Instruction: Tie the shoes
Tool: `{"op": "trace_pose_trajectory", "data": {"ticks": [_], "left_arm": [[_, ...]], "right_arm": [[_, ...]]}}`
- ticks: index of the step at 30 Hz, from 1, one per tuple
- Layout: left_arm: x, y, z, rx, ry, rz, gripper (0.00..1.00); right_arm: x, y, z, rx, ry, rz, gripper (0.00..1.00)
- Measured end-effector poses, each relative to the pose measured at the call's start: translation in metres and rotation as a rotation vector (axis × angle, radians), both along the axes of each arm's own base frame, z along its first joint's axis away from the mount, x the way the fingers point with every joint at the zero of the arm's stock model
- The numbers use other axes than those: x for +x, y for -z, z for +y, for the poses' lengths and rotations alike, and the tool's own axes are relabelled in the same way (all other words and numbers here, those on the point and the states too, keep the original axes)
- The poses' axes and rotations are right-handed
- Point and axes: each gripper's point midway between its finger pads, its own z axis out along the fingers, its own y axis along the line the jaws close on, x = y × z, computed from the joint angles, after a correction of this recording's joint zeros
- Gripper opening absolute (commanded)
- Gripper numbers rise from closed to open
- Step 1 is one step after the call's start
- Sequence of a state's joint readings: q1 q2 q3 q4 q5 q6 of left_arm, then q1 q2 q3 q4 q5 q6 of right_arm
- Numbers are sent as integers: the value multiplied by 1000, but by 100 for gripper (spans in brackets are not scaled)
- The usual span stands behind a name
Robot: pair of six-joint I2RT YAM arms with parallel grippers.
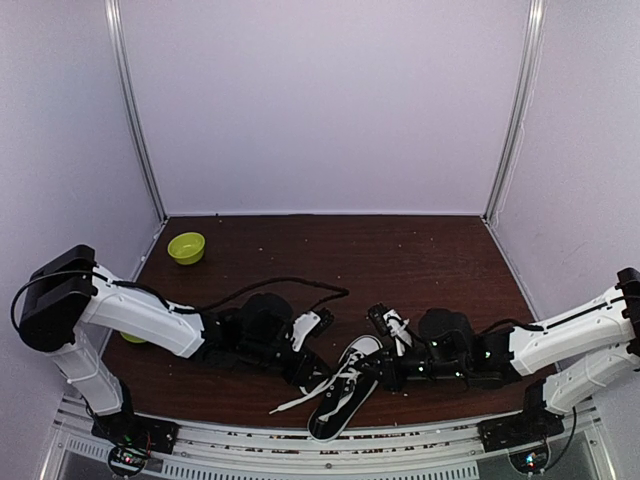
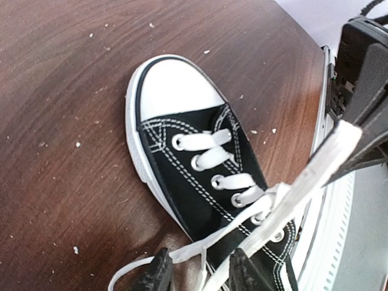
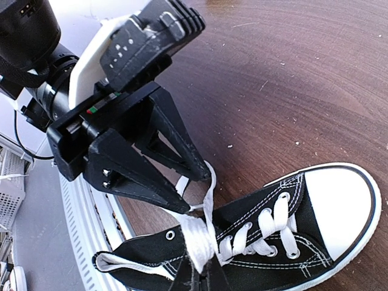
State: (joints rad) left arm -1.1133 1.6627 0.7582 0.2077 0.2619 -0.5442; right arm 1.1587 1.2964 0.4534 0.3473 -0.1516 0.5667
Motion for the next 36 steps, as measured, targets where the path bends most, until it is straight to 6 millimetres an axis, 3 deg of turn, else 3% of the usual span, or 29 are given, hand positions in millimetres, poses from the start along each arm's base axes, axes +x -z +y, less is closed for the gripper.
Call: {"op": "trace_pose_trajectory", "data": {"ticks": [14,17,20,25,29,34,36], "left_arm": [[-1,23,2,48,1,33,30],[-2,23,-1,46,9,40,21],[-3,23,-5,39,20,51,0],[3,23,-3,57,-1,31,0],[18,0,19,64,-97,-49,0],[33,-64,41,-11,-203,-148,0],[31,-79,42,-28,-207,-138,0]], "right_arm": [[0,0,0,0,0,0,0],[0,0,0,1,0,0,0],[0,0,0,0,0,0,0],[0,0,0,-1,3,0,0],[2,2,-2,-13,14,-2,0],[9,3,-5,-50,56,-5,0],[14,-1,-3,-55,74,-11,0]]}}
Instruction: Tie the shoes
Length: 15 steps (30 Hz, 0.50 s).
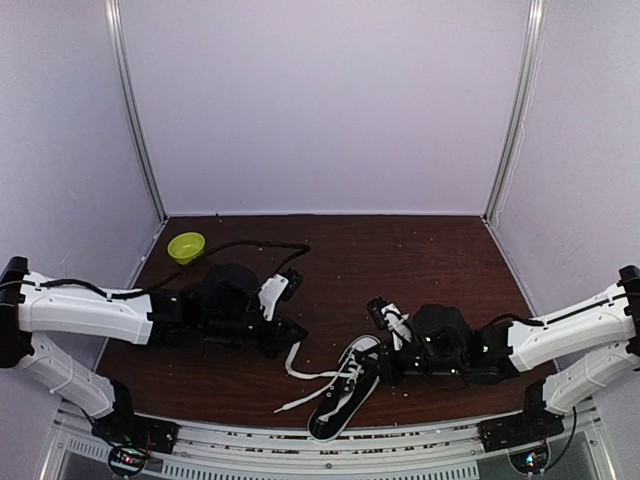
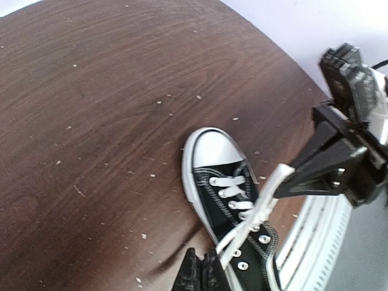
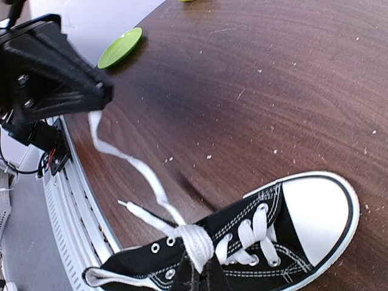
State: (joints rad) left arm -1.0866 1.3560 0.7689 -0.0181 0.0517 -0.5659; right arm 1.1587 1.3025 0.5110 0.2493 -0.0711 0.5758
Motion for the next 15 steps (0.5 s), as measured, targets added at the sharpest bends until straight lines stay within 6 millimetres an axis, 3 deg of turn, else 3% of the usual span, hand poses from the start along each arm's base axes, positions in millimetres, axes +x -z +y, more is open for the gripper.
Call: {"op": "trace_pose_trajectory", "data": {"ticks": [5,9,12,13,15], "left_arm": [[-30,-23,-14,-36,71,98,0],[-92,-73,-50,-136,271,143,0],[-141,-116,-75,-245,443,163,43],[-150,-120,-79,-258,477,172,52],[-166,-119,-86,-262,536,192,59]], "right_arm": [[10,-10,8,-12,31,-11,0],[14,-7,12,-31,41,-10,0],[14,0,12,-50,42,-2,0],[14,1,12,-51,41,-2,0],[14,2,13,-49,41,-2,0]]}}
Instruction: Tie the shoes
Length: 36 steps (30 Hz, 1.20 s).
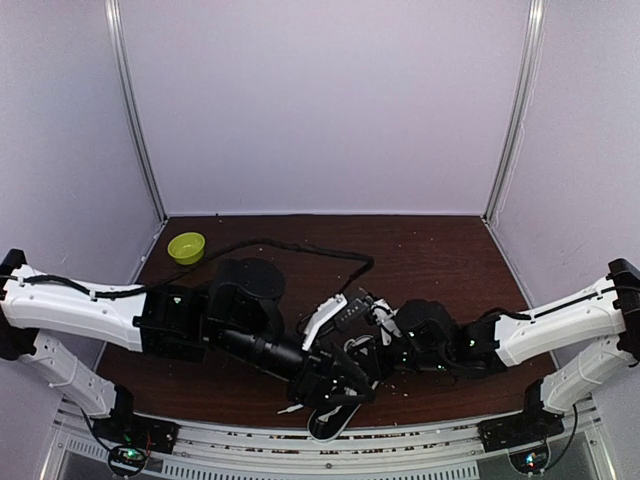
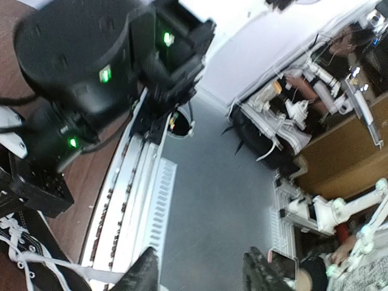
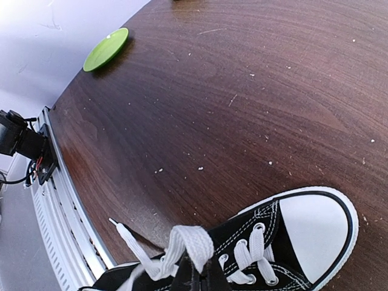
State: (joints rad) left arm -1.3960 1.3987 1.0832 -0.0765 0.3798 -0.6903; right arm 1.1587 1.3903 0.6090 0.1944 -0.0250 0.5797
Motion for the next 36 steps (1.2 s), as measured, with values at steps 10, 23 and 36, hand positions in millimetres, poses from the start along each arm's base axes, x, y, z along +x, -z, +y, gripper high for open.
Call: {"op": "trace_pose_trajectory", "data": {"ticks": [10,23,36], "left_arm": [[66,39,47,151,-237,-159,62],[138,99,30,197,-352,-108,54],[138,118,15,196,-301,-34,26]], "right_arm": [[-3,-6,6,35,-32,-11,0],[-25,-13,14,97,-179,-20,0],[-30,-13,15,103,-209,-17,0]]}}
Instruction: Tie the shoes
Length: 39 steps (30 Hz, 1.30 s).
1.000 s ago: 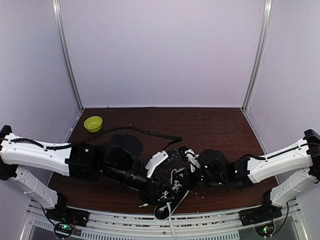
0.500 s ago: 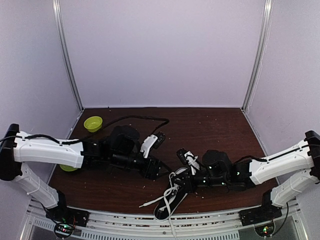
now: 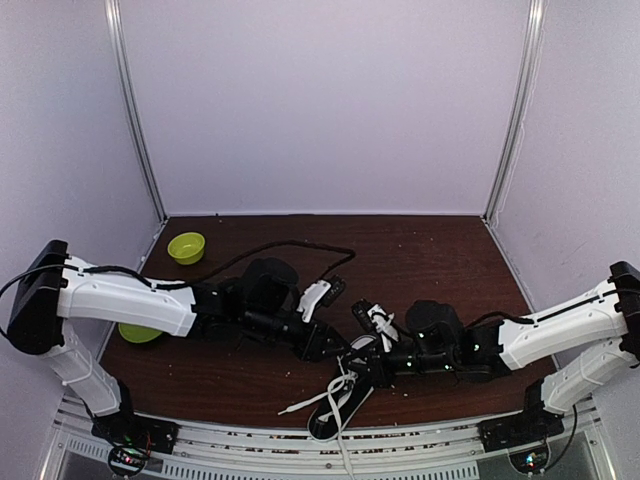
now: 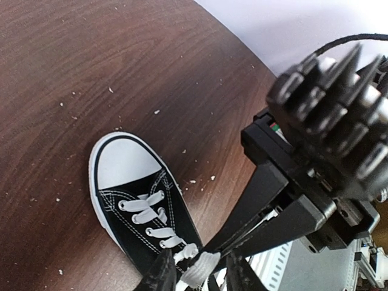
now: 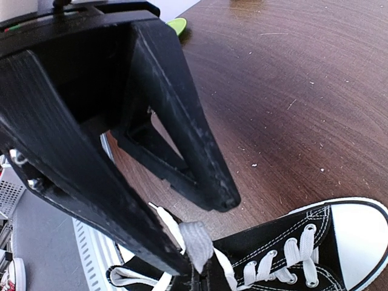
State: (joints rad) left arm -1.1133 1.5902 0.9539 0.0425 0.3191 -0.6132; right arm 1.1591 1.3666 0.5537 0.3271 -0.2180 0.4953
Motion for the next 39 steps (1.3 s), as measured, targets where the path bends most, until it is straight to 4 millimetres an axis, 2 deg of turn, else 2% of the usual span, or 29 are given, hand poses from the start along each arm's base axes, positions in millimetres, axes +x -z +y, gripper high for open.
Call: {"op": "trace_pose_trajectory", "data": {"ticks": [4,5,6,7,8,9,11,13,17,19,23,25,27,32,39], "left_arm": [[-3,2,-3,-7,10,27,4],[-4,2,-3,-10,11,34,0],[-4,1,-3,-14,13,37,0],[-4,0,-4,-20,14,37,0],[-4,-1,-4,-23,14,37,0],[-4,-1,-5,-25,12,37,0],[-3,-2,-5,-31,10,33,0],[-4,-1,-3,-30,6,35,0],[-6,4,2,-21,1,43,0],[-6,4,2,-25,0,43,0],[-6,2,3,-34,-2,42,0],[-6,2,3,-36,-3,43,0],[-7,2,5,-36,-5,44,0],[-7,2,6,-38,-6,46,0],[-7,1,5,-41,-6,45,0]], "right_arm": [[-1,0,0,0,-3,1,0],[-1,0,0,0,-3,1,9],[-1,0,0,-1,-3,0,30],[-1,1,0,-3,-3,0,47],[-1,1,-1,-7,-1,5,59],[-2,3,-2,-18,0,13,64],[-7,6,-7,-54,9,17,68],[-20,5,-8,-70,3,29,67],[-55,5,-6,-77,-9,102,52],[-68,15,-5,-102,-2,151,48],[-87,48,1,-196,12,229,41],[-91,63,5,-237,26,260,38],[-92,70,8,-253,31,269,36],[-90,67,18,-252,51,282,30],[-87,71,19,-278,68,278,23]]}}
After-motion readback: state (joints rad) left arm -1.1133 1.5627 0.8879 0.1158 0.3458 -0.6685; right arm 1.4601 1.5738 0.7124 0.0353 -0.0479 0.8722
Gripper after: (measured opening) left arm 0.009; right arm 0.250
